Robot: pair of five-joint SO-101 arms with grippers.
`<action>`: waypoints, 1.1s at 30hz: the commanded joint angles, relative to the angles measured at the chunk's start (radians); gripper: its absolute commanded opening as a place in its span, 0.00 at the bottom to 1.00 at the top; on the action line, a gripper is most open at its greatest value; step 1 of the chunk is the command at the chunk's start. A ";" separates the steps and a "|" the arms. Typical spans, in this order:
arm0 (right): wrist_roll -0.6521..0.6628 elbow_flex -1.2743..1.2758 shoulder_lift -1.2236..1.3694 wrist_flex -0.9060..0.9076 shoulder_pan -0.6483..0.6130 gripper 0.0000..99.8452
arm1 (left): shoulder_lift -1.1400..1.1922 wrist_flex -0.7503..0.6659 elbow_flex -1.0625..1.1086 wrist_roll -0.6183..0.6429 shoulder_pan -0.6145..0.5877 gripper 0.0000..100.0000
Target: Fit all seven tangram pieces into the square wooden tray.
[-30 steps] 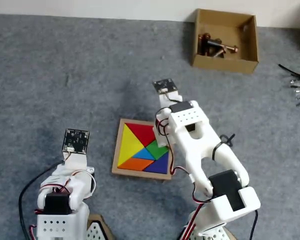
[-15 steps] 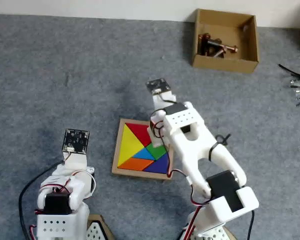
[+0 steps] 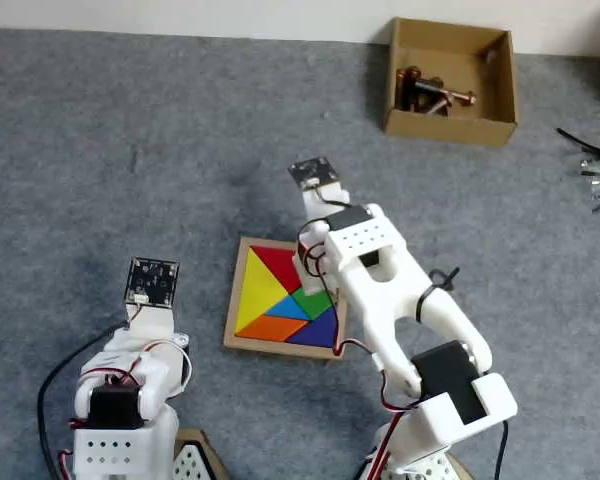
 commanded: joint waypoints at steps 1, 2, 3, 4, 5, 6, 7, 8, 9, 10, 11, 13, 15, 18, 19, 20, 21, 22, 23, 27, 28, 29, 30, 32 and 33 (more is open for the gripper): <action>0.000 -0.004 -0.061 -0.013 -0.007 0.11 | -0.010 0.003 0.018 0.002 0.012 0.01; 0.000 -0.004 -0.061 -0.012 -0.007 0.12 | -0.010 0.003 0.018 0.002 0.012 0.01; 0.000 -0.002 -0.061 -0.012 -0.007 0.14 | -0.010 0.003 0.018 0.002 0.012 0.01; 0.000 -0.002 -0.061 -0.012 -0.007 0.16 | -0.010 0.003 0.018 0.002 0.012 0.01; 0.000 -0.002 -0.061 -0.012 -0.007 0.18 | -0.010 0.003 0.018 0.002 0.012 0.01; 0.000 0.001 -0.061 -0.012 -0.007 0.19 | -0.010 0.003 0.018 0.002 0.012 0.01; 0.000 0.012 -0.062 -0.012 -0.007 0.19 | -0.010 0.003 0.018 0.002 0.012 0.01; 0.000 0.024 -0.064 -0.015 -0.007 0.19 | -0.010 0.003 0.018 0.002 0.012 0.01; 0.000 0.030 -0.065 -0.016 -0.007 0.19 | -0.010 0.003 0.018 0.002 0.012 0.01; 0.000 0.031 -0.065 -0.016 -0.007 0.19 | -0.010 0.003 0.018 0.002 0.012 0.01; 0.000 0.033 -0.067 -0.016 -0.007 0.19 | -0.010 0.003 0.018 0.002 0.012 0.01; 0.000 0.031 -0.067 -0.013 -0.007 0.19 | -0.010 0.003 0.018 0.002 0.012 0.01; 0.000 0.031 -0.068 -0.013 -0.007 0.19 | -0.010 0.003 0.018 0.002 0.012 0.01; 0.000 0.031 -0.068 -0.012 -0.007 0.19 | -0.010 0.003 0.018 0.002 0.012 0.01; 0.000 0.030 -0.068 -0.012 -0.007 0.19 | -0.010 0.003 0.018 0.002 0.012 0.01; 0.000 0.030 -0.070 -0.012 -0.007 0.19 | -0.010 0.003 0.018 0.002 0.012 0.01; 0.000 0.030 -0.070 -0.012 -0.007 0.19 | -0.010 0.003 0.018 0.002 0.012 0.01; 0.005 0.028 -0.070 -0.012 -0.007 0.19 | -0.010 0.003 0.018 0.002 0.012 0.01; 0.023 0.028 -0.074 -0.012 -0.007 0.19 | -0.010 0.003 0.018 0.002 0.012 0.01; 0.049 0.028 -0.168 -0.012 -0.007 0.19 | -0.010 0.003 0.018 0.002 0.012 0.01; 0.051 0.030 -0.202 -0.012 -0.007 0.19 | -0.010 0.003 0.018 0.002 0.012 0.01; 0.052 0.035 -0.236 -0.012 -0.007 0.19 | -0.010 0.003 0.018 0.002 0.012 0.01; 0.054 0.036 -0.266 -0.012 -0.007 0.19 | -0.010 0.003 0.018 0.002 0.012 0.01; 0.054 0.036 -0.314 -0.021 0.004 0.19 | -0.010 0.003 0.018 0.002 0.012 0.01; 0.055 0.038 -0.323 -0.025 0.010 0.19 | -0.010 0.003 0.018 0.002 0.012 0.01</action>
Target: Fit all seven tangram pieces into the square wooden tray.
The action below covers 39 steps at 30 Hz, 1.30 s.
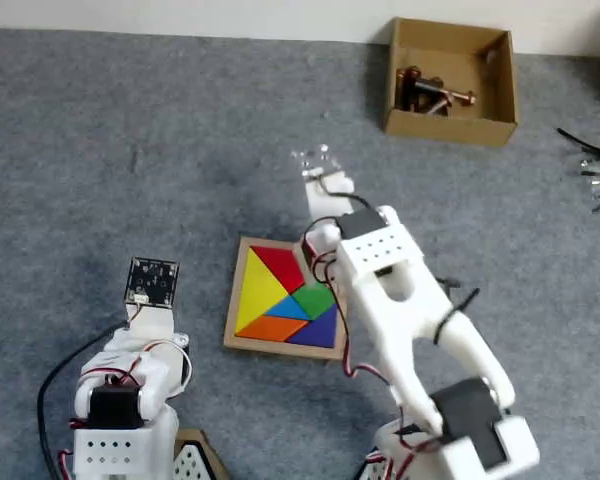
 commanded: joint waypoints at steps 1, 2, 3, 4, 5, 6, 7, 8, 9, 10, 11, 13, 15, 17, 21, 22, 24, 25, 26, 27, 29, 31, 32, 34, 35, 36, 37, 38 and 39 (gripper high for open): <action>0.014 0.001 -0.093 -0.036 0.019 0.19 | -0.010 0.003 0.018 0.002 0.012 0.01; 0.014 0.001 -0.087 -0.047 0.035 0.17 | -0.010 0.003 0.018 0.002 0.012 0.01; 0.014 0.002 -0.071 -0.058 0.048 0.15 | -0.010 0.003 0.018 0.002 0.012 0.01; 0.015 0.002 -0.053 -0.070 0.064 0.12 | -0.010 0.003 0.018 0.002 0.012 0.01; 0.023 0.002 -0.031 -0.081 0.077 0.08 | -0.010 0.003 0.018 0.002 0.012 0.01; 0.052 0.002 -0.007 -0.091 0.084 0.05 | -0.010 0.003 0.018 0.002 0.012 0.01; 0.091 0.002 0.019 -0.105 0.085 0.02 | -0.010 0.003 0.018 0.002 0.012 0.01; 0.120 0.002 0.044 -0.113 0.085 0.00 | -0.010 0.003 0.018 0.002 0.012 0.01; 0.138 0.002 0.068 -0.122 0.085 0.00 | -0.010 0.003 0.018 0.002 0.012 0.01; 0.141 0.001 0.090 -0.134 0.085 0.01 | -0.010 0.003 0.018 0.002 0.012 0.01; 0.140 0.001 0.108 -0.148 0.087 0.01 | -0.010 0.003 0.018 0.002 0.012 0.01; 0.143 0.001 0.140 -0.168 0.091 0.01 | -0.010 0.003 0.018 0.002 0.012 0.01; 0.146 0.001 0.168 -0.168 0.091 0.01 | -0.010 0.003 0.018 0.002 0.012 0.01; 0.146 0.001 0.185 -0.168 0.091 0.01 | -0.010 0.003 0.018 0.002 0.012 0.01; 0.146 0.001 0.216 -0.168 0.091 0.01 | -0.010 0.003 0.018 0.002 0.012 0.01; 0.146 0.001 0.226 -0.168 0.091 0.01 | -0.010 0.003 0.018 0.002 0.012 0.01; 0.144 0.001 0.254 -0.163 0.090 0.01 | -0.010 0.003 0.018 0.002 0.012 0.01; 0.144 0.001 0.266 -0.163 0.088 0.01 | -0.010 0.003 0.018 0.002 0.012 0.01; 0.144 0.001 0.277 -0.162 0.087 0.01 | -0.010 0.003 0.018 0.002 0.012 0.01; 0.143 0.001 0.285 -0.162 0.087 0.01 | -0.010 0.003 0.018 0.002 0.012 0.01; 0.141 0.001 0.289 -0.160 0.085 0.01 | -0.010 0.003 0.018 0.002 0.012 0.01; 0.141 0.001 0.291 -0.137 0.084 0.01 | -0.010 0.003 0.018 0.002 0.012 0.01; 0.141 -0.002 0.291 -0.116 0.077 0.01 | -0.010 0.003 0.018 0.002 0.012 0.01; 0.143 -0.005 0.291 -0.079 0.058 0.01 | -0.010 0.003 0.018 0.002 0.012 0.01; 0.143 -0.004 0.291 -0.071 0.044 0.01 | -0.010 0.003 0.018 0.002 0.012 0.01; 0.144 -0.001 0.291 -0.067 0.031 0.01 | -0.010 0.003 0.018 0.002 0.012 0.01; 0.143 -0.001 0.291 -0.064 0.019 0.01 | -0.010 0.003 0.018 0.002 0.012 0.01; 0.141 0.001 0.291 -0.062 0.008 0.01 | -0.010 0.003 0.018 0.002 0.012 0.01; 0.141 0.001 0.291 -0.062 -0.001 0.01 | -0.010 0.003 0.018 0.002 0.012 0.01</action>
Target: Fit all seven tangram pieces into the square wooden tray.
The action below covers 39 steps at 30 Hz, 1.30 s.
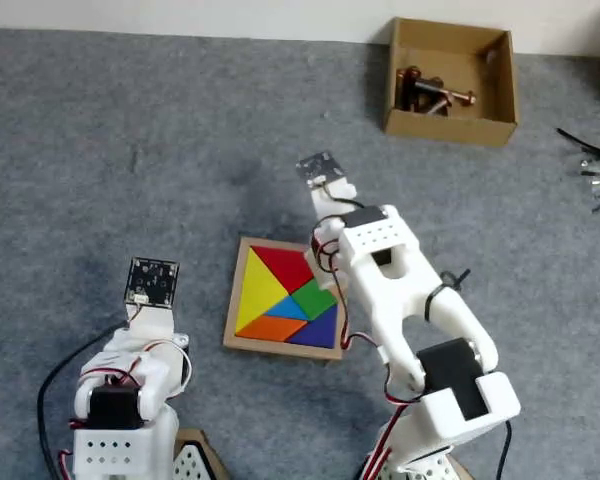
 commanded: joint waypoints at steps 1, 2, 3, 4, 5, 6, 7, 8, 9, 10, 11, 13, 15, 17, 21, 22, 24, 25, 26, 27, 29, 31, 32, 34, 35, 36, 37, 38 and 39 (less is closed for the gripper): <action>0.012 0.005 0.012 0.028 -0.061 0.01 | -0.010 0.003 0.018 0.002 0.012 0.01; 0.014 0.005 0.012 0.028 -0.062 0.01 | -0.010 0.003 0.018 0.002 0.012 0.01; 0.014 0.005 0.010 0.028 -0.064 0.01 | -0.010 0.003 0.018 0.002 0.012 0.01; 0.014 0.005 0.010 0.028 -0.064 0.01 | -0.010 0.003 0.018 0.002 0.012 0.01; 0.014 0.004 0.010 0.028 -0.064 0.01 | -0.010 0.003 0.018 0.002 0.012 0.01; 0.014 0.004 0.010 0.028 -0.065 0.01 | -0.010 0.003 0.018 0.002 0.012 0.01; 0.014 0.004 0.010 0.028 -0.067 0.01 | -0.010 0.003 0.018 0.002 0.012 0.01; 0.012 0.004 0.010 0.028 -0.074 0.01 | -0.010 0.003 0.018 0.002 0.012 0.01; 0.014 0.005 0.010 0.028 -0.084 0.01 | -0.010 0.003 0.018 0.002 0.012 0.01; 0.014 0.005 0.010 0.030 -0.094 0.01 | -0.010 0.003 0.018 0.002 0.012 0.01; 0.014 0.005 0.010 0.030 -0.108 0.01 | -0.010 0.003 0.018 0.002 0.012 0.01; 0.014 0.005 0.008 0.030 -0.140 0.01 | -0.010 0.003 0.018 0.002 0.012 0.01; 0.014 0.005 0.008 0.039 -0.170 0.01 | -0.010 0.003 0.018 0.002 0.012 0.01; 0.014 0.002 0.008 0.079 -0.188 0.01 | -0.010 0.003 0.018 0.002 0.012 0.01; 0.014 -0.001 0.008 0.148 -0.209 0.01 | -0.010 0.003 0.018 0.002 0.012 0.01; 0.014 -0.002 0.008 0.151 -0.211 0.01 | -0.010 0.003 0.018 0.002 0.012 0.01; 0.014 -0.002 0.007 0.156 -0.211 0.01 | -0.010 0.003 0.018 0.002 0.012 0.01; 0.014 -0.002 0.007 0.157 -0.211 0.01 | -0.010 0.003 0.018 0.002 0.012 0.01; 0.014 -0.004 0.005 0.157 -0.211 0.01 | -0.010 0.003 0.018 0.002 0.012 0.01; 0.014 -0.007 0.004 0.157 -0.209 0.01 | -0.010 0.003 0.018 0.002 0.012 0.01; 0.009 -0.033 -0.024 0.159 -0.208 0.01 | -0.010 0.003 0.018 0.002 0.012 0.01; 0.009 -0.048 -0.090 0.185 -0.203 0.01 | -0.010 0.003 0.018 0.002 0.012 0.01; 0.009 -0.051 -0.133 0.206 -0.202 0.01 | -0.010 0.003 0.018 0.002 0.012 0.01; 0.012 -0.050 -0.229 0.236 -0.202 0.01 | -0.010 0.003 0.018 0.002 0.012 0.01; 0.014 -0.048 -0.278 0.242 -0.202 0.01 | -0.010 0.003 0.018 0.002 0.012 0.01; 0.014 -0.044 -0.318 0.252 -0.199 0.01 | -0.010 0.003 0.018 0.002 0.012 0.01; 0.014 -0.031 -0.361 0.260 -0.185 0.01 | -0.010 0.003 0.018 0.002 0.012 0.01; 0.014 -0.012 -0.403 0.263 -0.170 0.01 | -0.010 0.003 0.018 0.002 0.012 0.01; 0.014 0.002 -0.441 0.263 -0.153 0.01 | -0.010 0.003 0.018 0.002 0.012 0.01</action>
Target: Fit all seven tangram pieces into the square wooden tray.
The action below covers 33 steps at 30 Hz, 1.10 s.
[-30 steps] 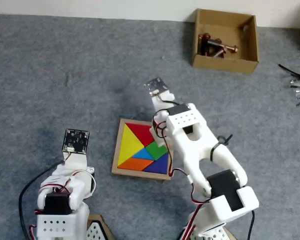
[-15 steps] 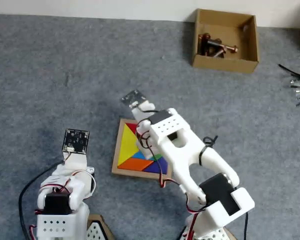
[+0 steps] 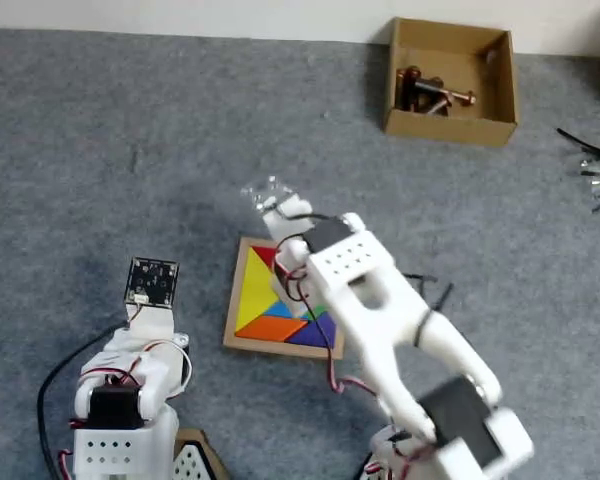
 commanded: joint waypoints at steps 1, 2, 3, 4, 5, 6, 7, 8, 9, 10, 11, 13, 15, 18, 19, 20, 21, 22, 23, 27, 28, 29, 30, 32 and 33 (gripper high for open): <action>0.011 0.024 -0.183 0.018 0.065 0.01 | -0.010 0.003 0.018 0.002 0.012 0.01; 0.012 0.035 -0.219 0.018 0.093 0.01 | -0.010 0.003 0.018 0.002 0.012 0.01; 0.012 0.042 -0.251 0.018 0.117 0.01 | -0.010 0.003 0.018 0.002 0.012 0.01; 0.012 0.044 -0.283 0.018 0.140 0.01 | -0.010 0.003 0.018 0.002 0.012 0.01; 0.012 0.048 -0.312 0.022 0.163 0.01 | -0.010 0.003 0.018 0.002 0.012 0.01; 0.012 0.048 -0.344 0.025 0.185 0.01 | -0.010 0.003 0.018 0.002 0.012 0.01; 0.012 0.048 -0.374 0.027 0.203 0.01 | -0.010 0.003 0.018 0.002 0.012 0.01; 0.012 0.048 -0.407 0.027 0.225 0.01 | -0.010 0.003 0.018 0.002 0.012 0.01; 0.012 0.048 -0.441 0.030 0.248 0.01 | -0.010 0.003 0.018 0.002 0.012 0.01; 0.012 0.048 -0.478 0.045 0.269 0.01 | -0.010 0.003 0.018 0.002 0.012 0.01; 0.012 0.048 -0.515 0.064 0.291 0.01 | -0.010 0.003 0.018 0.002 0.012 0.01; 0.012 0.048 -0.590 0.090 0.329 0.01 | -0.010 0.003 0.018 0.002 0.012 0.01; 0.012 0.048 -0.667 0.111 0.364 0.01 | -0.010 0.003 0.018 0.002 0.012 0.01; 0.014 0.048 -0.777 0.142 0.438 0.01 | -0.010 0.003 0.018 0.002 0.012 0.01; 0.014 0.048 -0.809 0.151 0.466 0.01 | -0.010 0.003 0.018 0.002 0.012 0.01; 0.023 0.048 -0.842 0.163 0.496 0.01 | -0.010 0.003 0.018 0.002 0.012 0.01; 0.048 0.050 -0.866 0.179 0.522 0.01 | -0.010 0.003 0.018 0.002 0.012 0.01; 0.080 0.051 -0.889 0.200 0.544 0.01 | -0.010 0.003 0.018 0.002 0.012 0.01; 0.109 0.051 -0.909 0.228 0.561 0.01 | -0.010 0.003 0.018 0.002 0.012 0.01; 0.153 0.051 -0.967 0.326 0.587 0.01 | -0.010 0.003 0.018 0.002 0.012 0.01; 0.153 0.051 -0.977 0.340 0.587 0.01 | -0.010 0.003 0.018 0.002 0.012 0.01; 0.153 0.059 -0.986 0.348 0.587 0.01 | -0.010 0.003 0.018 0.002 0.012 0.01; 0.153 0.079 -0.995 0.344 0.587 0.01 | -0.010 0.003 0.018 0.002 0.012 0.01; 0.153 0.150 -1.021 0.318 0.587 0.01 | -0.010 0.003 0.018 0.002 0.012 0.01; 0.155 0.197 -1.036 0.292 0.587 0.01 | -0.010 0.003 0.018 0.002 0.012 0.01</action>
